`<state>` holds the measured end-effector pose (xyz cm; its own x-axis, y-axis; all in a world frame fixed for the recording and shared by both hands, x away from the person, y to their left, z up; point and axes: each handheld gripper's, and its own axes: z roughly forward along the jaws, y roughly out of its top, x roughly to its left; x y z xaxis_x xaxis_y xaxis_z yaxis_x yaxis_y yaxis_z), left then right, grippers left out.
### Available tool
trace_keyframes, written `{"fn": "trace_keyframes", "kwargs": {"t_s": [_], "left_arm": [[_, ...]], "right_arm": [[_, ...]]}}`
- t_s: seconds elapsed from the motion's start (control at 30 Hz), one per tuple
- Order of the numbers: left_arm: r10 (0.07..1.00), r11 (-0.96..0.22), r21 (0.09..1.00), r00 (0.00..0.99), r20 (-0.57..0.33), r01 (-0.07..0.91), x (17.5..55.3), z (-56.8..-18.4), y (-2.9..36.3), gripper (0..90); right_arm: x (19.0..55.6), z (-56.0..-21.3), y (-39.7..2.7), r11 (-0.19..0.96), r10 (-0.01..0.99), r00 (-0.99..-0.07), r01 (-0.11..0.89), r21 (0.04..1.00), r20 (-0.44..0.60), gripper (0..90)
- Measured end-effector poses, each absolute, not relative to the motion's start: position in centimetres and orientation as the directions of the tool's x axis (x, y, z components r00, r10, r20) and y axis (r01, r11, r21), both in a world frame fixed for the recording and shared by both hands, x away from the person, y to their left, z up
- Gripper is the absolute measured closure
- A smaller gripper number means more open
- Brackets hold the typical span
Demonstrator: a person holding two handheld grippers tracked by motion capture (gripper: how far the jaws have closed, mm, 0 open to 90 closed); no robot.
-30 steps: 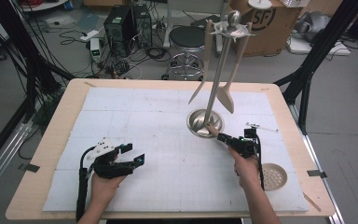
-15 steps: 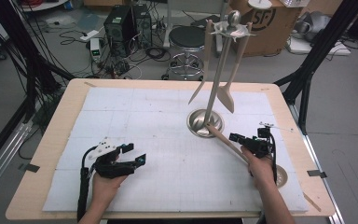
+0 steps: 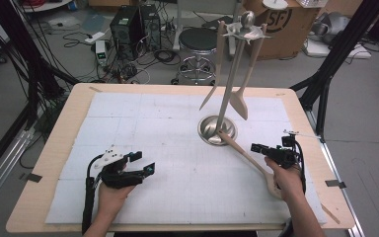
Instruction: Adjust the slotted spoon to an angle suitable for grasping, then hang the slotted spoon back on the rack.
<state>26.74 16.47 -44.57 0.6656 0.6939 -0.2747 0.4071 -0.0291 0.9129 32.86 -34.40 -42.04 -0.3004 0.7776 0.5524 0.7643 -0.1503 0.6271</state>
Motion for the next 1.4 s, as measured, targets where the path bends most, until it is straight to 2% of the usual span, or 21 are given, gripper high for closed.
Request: {"fn": "trace_keyframes", "kwargs": {"t_s": [0.37,0.9,1.4], "left_arm": [[0.694,-0.033,0.912,0.666,-0.274,0.409,26.8,-44.6,16.4,27.7],[0.693,-0.032,0.912,0.667,-0.275,0.409,26.8,-44.6,16.3,27.7],[0.692,-0.035,0.911,0.668,-0.274,0.410,26.7,-44.6,16.3,27.7]], "right_arm": [[33.6,-42.8,-34.8,-0.071,0.786,-0.295,0.829,0.554,0.543,56.5],[34.0,-44.5,-33.8,0.069,0.803,-0.315,0.892,0.446,0.506,59.0],[33.9,-44.2,-33.0,0.165,0.839,-0.374,0.868,0.469,0.397,66.5]]}}
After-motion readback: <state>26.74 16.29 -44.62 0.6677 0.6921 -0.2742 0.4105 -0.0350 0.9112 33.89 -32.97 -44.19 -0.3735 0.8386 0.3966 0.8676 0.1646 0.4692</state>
